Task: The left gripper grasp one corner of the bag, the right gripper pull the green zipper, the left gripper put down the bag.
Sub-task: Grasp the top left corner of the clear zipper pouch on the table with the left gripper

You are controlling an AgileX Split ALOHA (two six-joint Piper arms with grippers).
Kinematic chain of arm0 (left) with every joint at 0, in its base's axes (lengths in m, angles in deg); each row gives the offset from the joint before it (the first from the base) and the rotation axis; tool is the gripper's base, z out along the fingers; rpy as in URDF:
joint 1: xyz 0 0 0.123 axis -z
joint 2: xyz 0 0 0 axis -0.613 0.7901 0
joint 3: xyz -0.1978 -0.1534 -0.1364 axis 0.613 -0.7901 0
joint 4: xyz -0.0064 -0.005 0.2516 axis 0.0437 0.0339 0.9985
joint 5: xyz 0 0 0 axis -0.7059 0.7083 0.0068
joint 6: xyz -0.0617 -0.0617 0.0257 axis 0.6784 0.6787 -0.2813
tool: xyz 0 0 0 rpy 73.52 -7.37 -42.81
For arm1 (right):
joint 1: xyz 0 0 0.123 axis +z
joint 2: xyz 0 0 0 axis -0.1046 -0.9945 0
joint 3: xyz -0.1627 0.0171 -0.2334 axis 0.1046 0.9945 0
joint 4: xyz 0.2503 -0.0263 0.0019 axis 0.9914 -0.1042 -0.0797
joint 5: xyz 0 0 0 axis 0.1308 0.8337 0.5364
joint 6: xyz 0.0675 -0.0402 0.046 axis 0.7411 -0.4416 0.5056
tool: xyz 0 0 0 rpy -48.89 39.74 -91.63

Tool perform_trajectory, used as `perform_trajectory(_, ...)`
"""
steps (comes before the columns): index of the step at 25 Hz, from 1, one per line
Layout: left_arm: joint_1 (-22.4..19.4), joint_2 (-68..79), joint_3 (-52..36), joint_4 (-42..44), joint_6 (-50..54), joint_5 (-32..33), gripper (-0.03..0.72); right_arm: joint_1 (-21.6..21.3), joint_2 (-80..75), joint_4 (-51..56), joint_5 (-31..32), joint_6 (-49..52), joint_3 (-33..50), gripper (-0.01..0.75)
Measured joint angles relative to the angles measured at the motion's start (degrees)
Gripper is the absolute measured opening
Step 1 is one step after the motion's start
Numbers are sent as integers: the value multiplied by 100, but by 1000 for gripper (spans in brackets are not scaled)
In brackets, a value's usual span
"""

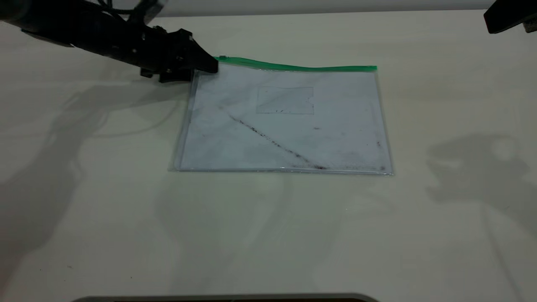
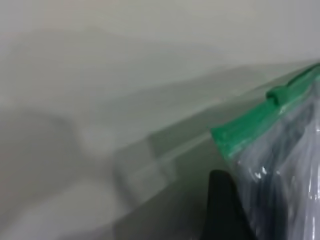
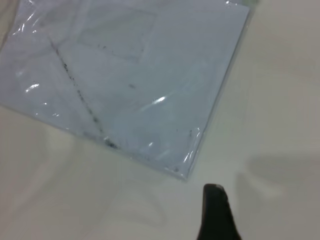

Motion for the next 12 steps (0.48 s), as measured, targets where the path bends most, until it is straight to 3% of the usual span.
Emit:
perform_trajectory(4,100,174,196,-139,0,173,449,0,0,81,-62,-206,-107,549)
perform_trajectory(6,112,219,234,-183,-33,204,350,0,0,154,-67,-325,-196,549)
perform_trajectory(10,112,236,254,-183,-463,374,78,0,-176,304,-96,-647,-448,549)
perform_trajectory(12,102,236,387,-162,-784,653,53,0,-395,414,-72,-922,-673,549)
